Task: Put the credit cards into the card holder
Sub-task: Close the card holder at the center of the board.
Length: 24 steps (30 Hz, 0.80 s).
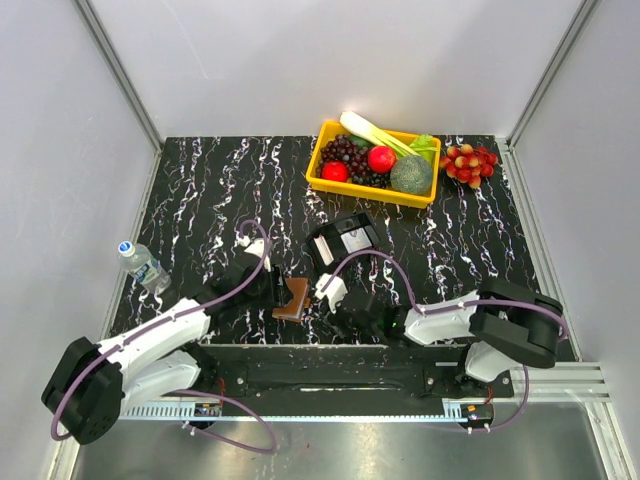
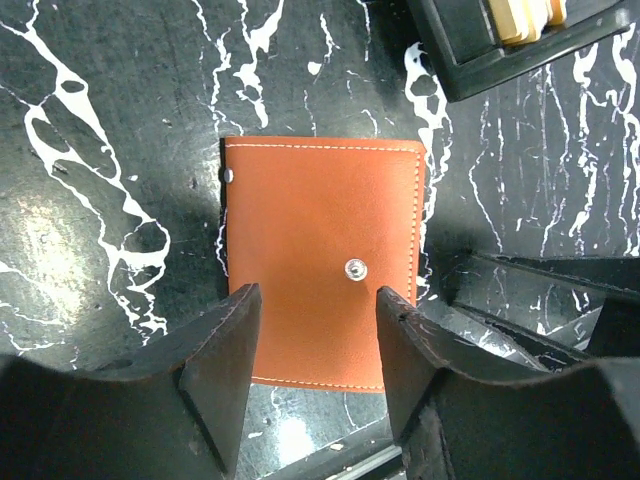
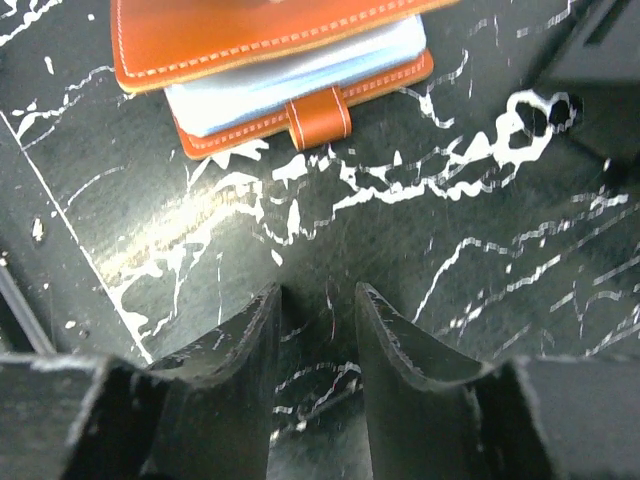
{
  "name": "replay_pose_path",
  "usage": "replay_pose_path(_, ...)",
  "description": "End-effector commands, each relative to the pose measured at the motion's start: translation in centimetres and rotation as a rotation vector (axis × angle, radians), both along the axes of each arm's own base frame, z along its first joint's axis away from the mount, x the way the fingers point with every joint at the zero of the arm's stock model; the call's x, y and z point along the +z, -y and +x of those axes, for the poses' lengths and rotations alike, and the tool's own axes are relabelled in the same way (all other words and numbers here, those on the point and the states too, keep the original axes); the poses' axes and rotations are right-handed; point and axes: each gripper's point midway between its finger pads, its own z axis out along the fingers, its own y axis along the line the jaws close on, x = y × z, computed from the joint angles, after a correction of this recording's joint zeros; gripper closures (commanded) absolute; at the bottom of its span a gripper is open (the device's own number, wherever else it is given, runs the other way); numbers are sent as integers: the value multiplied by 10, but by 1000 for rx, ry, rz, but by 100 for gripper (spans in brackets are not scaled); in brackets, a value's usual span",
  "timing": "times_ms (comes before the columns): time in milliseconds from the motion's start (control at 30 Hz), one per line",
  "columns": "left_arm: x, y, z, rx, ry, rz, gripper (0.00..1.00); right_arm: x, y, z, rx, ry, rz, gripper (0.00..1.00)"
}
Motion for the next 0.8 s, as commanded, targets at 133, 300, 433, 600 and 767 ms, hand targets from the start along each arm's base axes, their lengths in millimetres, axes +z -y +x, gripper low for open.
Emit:
replay_pose_path(133,-20,-10,2,46,-27,45,47,7,-42,10,149,94,90,53)
replay_pose_path(300,-28,-12,-1,55,-40,44,47,10,-45,12,176,114,134,48)
replay_pose_path(433,-29,-15,-1,72,-43,45,46,11,-44,15,215,111,188,45)
replay_pose_path(600,-29,-18,-1,82,-48,38,46,12,-38,24,238,138,225,43)
replay_pose_path(767,-26,-18,0,85,-43,27,45,6,-46,23,311,195,247,43)
